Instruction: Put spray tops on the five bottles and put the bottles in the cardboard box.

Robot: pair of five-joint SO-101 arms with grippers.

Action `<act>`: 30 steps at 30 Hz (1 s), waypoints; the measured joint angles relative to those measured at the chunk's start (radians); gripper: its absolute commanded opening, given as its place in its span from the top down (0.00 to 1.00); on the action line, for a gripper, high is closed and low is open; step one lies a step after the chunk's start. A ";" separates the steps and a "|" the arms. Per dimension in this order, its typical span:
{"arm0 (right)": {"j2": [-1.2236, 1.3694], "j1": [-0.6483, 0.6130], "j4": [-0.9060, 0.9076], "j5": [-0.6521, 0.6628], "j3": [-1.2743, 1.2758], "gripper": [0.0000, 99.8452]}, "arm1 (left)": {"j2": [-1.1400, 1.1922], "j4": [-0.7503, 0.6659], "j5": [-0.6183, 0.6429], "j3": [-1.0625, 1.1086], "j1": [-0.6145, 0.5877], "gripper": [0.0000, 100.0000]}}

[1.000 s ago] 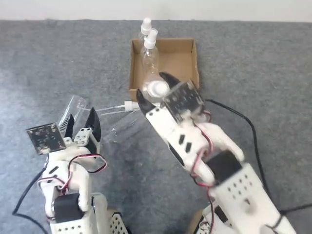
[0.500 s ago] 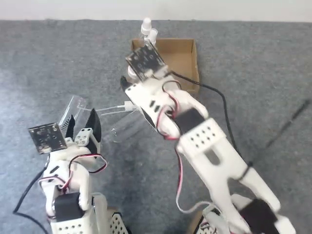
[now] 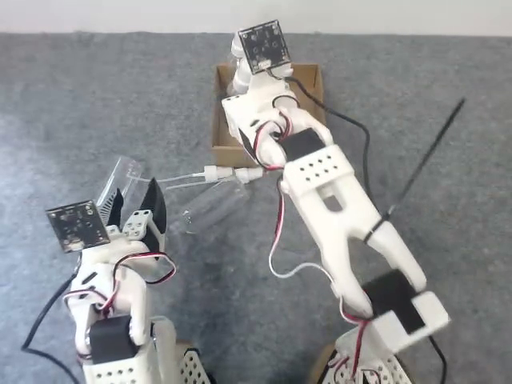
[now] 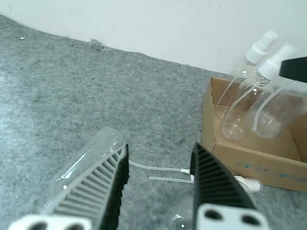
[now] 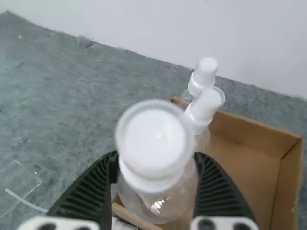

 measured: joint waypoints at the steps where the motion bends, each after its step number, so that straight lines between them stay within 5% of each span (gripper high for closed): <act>1: 0.017 0.000 -0.005 -0.005 -0.006 0.91 | 0.000 0.000 0.000 0.000 0.000 0.80; 30: 0.272 0.003 -0.130 -0.052 -0.017 0.91 | 0.000 0.000 0.000 0.000 0.000 0.80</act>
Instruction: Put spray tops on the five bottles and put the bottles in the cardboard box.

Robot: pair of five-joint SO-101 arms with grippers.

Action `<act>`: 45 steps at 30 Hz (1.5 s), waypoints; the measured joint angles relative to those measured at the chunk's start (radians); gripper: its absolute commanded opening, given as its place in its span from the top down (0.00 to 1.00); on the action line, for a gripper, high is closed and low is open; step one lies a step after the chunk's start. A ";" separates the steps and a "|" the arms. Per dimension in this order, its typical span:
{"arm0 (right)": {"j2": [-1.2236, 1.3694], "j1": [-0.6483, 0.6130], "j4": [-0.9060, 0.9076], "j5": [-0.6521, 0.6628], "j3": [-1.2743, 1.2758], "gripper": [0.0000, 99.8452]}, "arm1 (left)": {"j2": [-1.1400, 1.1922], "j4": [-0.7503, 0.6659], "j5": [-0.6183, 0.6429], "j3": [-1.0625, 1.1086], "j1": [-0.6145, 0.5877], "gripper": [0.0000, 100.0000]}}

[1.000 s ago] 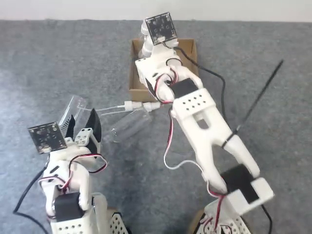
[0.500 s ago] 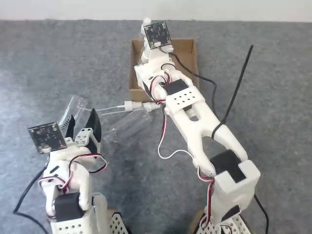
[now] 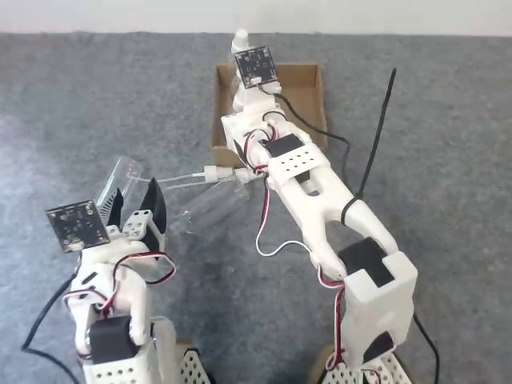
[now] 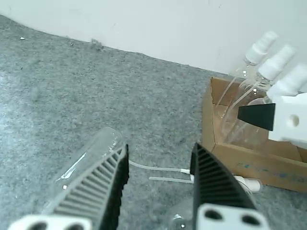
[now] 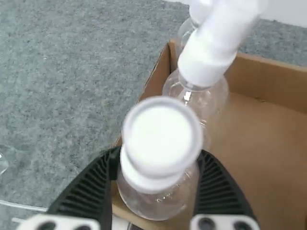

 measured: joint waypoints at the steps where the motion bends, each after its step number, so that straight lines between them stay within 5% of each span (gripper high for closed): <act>1: 0.000 0.000 -0.002 0.000 0.000 0.91 | 0.000 0.000 0.000 0.000 0.000 0.80; 26: 0.137 -0.002 0.055 0.000 -0.166 0.90 | 0.000 0.000 0.002 0.000 0.002 0.80; 33: 0.135 -0.006 0.087 -0.003 -0.169 0.73 | 0.000 0.000 0.002 0.000 0.002 0.80; 45: 0.150 -0.029 0.126 -0.003 -0.167 0.68 | 0.000 0.000 0.002 0.000 0.002 0.80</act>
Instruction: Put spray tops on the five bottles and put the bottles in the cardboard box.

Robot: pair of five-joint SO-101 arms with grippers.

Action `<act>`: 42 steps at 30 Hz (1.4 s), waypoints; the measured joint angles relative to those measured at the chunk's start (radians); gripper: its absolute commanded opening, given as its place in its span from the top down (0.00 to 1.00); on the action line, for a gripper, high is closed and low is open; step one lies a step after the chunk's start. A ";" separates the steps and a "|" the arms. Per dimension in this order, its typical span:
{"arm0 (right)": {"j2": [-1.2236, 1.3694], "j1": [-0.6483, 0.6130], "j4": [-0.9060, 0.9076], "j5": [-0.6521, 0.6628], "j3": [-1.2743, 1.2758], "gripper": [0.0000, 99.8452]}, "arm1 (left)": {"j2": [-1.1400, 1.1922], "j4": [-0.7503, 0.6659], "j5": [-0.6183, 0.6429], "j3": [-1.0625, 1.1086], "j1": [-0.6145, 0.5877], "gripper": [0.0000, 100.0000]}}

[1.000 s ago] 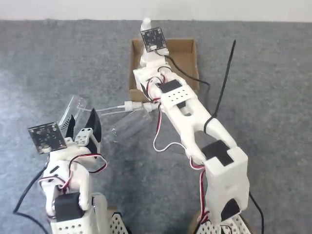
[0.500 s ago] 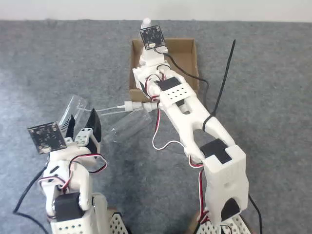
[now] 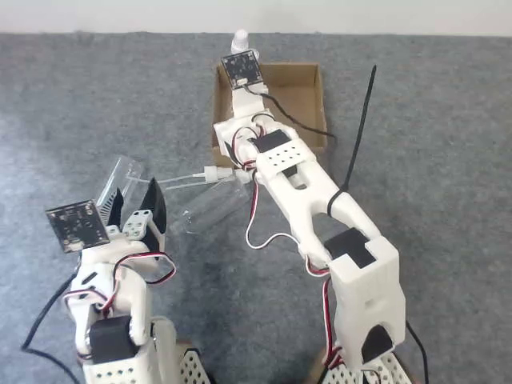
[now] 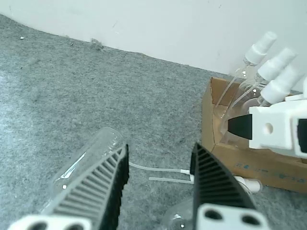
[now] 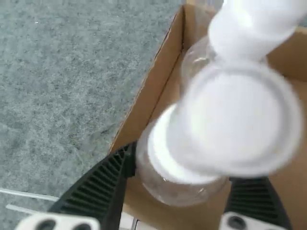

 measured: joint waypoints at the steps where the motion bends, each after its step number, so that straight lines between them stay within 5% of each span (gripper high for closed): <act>1: 0.000 0.000 0.000 0.000 0.000 0.67 | 0.000 0.000 0.000 0.000 0.000 0.80; 27: -0.005 -0.003 0.408 0.000 -0.210 0.67 | 0.000 0.000 0.000 0.000 0.000 0.80; 42: -0.244 -0.003 0.703 0.002 -0.210 0.67 | 0.000 0.000 0.000 0.000 0.000 0.80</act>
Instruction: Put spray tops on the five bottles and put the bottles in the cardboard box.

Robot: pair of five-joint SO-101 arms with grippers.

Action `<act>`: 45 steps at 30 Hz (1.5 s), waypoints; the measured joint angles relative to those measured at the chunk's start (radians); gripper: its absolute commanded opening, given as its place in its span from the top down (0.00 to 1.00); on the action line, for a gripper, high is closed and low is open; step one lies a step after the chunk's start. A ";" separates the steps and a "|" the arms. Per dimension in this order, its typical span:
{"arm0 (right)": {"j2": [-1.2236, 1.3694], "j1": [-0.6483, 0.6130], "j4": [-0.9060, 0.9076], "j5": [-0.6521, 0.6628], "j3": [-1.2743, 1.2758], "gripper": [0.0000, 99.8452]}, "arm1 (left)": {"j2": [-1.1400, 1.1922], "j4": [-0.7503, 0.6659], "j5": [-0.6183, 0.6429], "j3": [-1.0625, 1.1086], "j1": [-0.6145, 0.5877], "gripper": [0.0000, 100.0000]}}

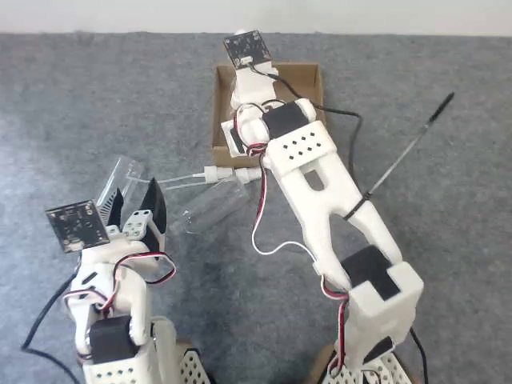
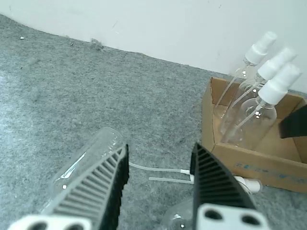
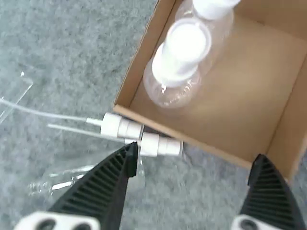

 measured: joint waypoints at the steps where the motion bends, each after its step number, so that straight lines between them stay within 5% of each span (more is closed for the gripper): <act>1: -0.012 0.000 0.014 0.000 0.000 0.67 | 0.000 0.000 0.000 0.000 0.000 0.80; 10: -0.112 -0.034 0.161 0.000 0.000 0.67 | 0.002 -0.049 0.031 0.000 -0.155 0.80; 20: -0.144 -0.201 0.227 0.000 0.000 0.83 | 0.000 -0.066 0.087 0.000 -0.219 0.80; 35: 0.176 -0.239 -0.009 0.003 -0.009 0.83 | 0.000 -0.066 0.087 0.000 -0.219 0.80; 45: 0.296 -0.241 -0.008 0.253 -0.034 0.83 | 0.000 -0.066 0.087 0.000 -0.219 0.80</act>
